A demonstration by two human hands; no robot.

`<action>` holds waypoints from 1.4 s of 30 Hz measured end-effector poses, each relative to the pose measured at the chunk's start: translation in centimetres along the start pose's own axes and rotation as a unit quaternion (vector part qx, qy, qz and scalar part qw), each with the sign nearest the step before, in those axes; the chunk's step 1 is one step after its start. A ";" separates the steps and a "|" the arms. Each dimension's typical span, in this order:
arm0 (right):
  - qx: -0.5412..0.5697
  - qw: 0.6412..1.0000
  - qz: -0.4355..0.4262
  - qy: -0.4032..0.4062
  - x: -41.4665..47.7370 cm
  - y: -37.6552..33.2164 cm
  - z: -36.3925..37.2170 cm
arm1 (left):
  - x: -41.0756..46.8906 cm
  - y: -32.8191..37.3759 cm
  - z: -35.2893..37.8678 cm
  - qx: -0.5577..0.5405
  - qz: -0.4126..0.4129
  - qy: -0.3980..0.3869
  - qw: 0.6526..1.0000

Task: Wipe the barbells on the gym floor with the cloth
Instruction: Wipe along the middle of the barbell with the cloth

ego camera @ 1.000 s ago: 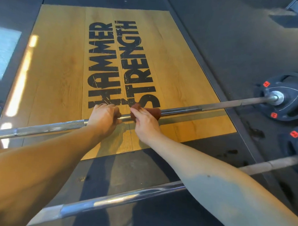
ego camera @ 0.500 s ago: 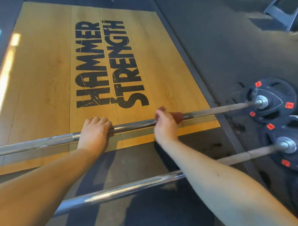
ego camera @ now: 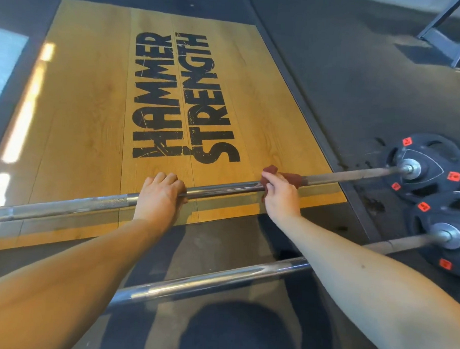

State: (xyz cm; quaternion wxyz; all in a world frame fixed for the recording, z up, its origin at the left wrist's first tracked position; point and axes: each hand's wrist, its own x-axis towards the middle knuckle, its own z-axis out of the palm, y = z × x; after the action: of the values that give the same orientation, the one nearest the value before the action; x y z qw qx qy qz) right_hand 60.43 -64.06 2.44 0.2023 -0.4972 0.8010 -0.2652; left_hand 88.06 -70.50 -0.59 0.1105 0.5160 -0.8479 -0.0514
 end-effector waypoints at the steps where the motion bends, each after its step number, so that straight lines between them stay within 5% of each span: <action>1: 0.009 1.000 -0.024 -0.013 -0.8 -1.5 1.6 | 0.2 0.0 -0.3 0.006 -0.001 -0.010 1.000; 7: 0.045 0.989 -0.101 -0.095 -4.0 -9.6 9.6 | 0.2 -3.3 -2.6 0.049 0.067 -0.052 0.995; 13: 0.013 0.982 -0.104 -0.157 -2.2 -8.2 5.7 | -1.4 -12.4 -6.8 0.086 0.063 -0.159 0.981; 22: 0.000 0.994 -0.078 -0.077 -2.2 -8.4 7.1 | -5.2 -17.3 -5.6 -0.045 -0.017 -0.059 0.997; 29: 0.039 0.958 -0.218 -0.180 -5.7 -18.5 17.6 | -5.7 -17.2 -5.1 -0.079 -0.010 -0.033 0.996; 36: 0.024 0.959 -0.228 -0.170 -3.4 -12.7 12.3 | -5.6 -17.1 -4.8 -0.118 -0.023 -0.018 0.993; 42: 0.006 0.993 -0.104 -0.063 -1.0 -5.3 6.0 | -5.4 -17.5 -4.1 -0.125 -0.026 -0.014 0.992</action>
State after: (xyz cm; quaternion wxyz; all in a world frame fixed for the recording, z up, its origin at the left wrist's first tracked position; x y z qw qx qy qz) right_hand 67.99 -66.41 1.16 0.2267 -0.5927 0.7288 -0.2573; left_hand 106.51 -73.72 -0.86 0.1611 0.5191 -0.8226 -0.1673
